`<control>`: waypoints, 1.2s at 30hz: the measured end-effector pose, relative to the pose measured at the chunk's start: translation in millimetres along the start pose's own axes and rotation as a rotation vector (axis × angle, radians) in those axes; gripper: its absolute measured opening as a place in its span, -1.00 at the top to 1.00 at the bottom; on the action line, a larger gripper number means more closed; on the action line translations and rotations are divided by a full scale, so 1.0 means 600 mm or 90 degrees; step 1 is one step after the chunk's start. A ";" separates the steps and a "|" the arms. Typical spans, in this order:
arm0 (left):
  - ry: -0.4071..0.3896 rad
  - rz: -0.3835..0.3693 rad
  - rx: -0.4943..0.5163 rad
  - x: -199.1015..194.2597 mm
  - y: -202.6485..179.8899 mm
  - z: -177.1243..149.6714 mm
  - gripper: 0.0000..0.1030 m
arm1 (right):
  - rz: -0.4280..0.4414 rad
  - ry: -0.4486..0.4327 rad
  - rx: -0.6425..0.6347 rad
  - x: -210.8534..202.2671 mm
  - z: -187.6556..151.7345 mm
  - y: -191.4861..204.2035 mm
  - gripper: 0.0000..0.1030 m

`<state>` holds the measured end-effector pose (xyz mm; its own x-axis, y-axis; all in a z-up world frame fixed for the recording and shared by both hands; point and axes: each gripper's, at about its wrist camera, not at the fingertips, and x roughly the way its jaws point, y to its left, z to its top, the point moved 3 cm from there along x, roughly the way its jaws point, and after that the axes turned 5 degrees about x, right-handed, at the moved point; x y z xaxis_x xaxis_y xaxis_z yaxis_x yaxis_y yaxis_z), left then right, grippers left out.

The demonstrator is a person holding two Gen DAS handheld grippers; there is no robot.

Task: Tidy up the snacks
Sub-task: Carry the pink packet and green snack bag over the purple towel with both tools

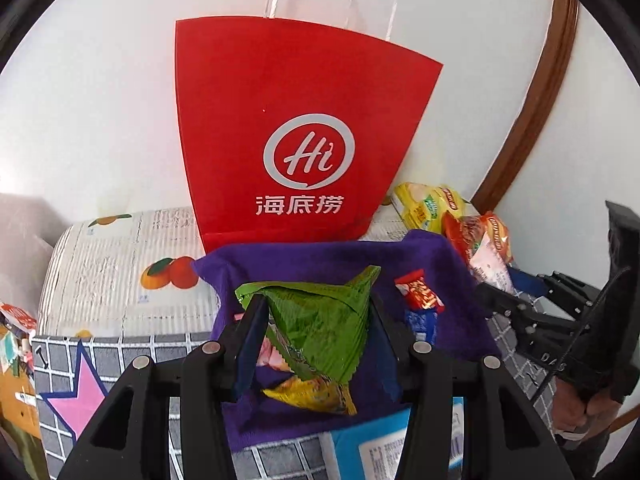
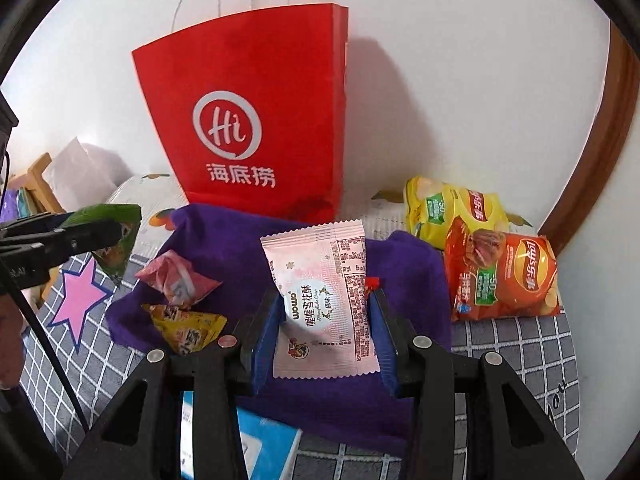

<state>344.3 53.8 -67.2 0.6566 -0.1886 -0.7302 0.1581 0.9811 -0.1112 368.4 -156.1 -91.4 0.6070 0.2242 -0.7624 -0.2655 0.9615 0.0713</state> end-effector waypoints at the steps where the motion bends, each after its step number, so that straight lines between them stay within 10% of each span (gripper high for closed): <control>1: -0.001 0.001 -0.001 0.004 0.002 -0.001 0.08 | 0.000 -0.001 0.000 0.002 0.004 0.000 0.15; 36: 0.053 -0.010 -0.035 0.083 0.041 -0.024 0.08 | 0.012 0.141 -0.055 0.159 -0.033 0.023 0.14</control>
<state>370.5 68.9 -115.8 0.5899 -0.2027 -0.7816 0.1266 0.9792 -0.1584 407.9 -124.6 -175.7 0.4240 0.1930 -0.8848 -0.3445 0.9380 0.0396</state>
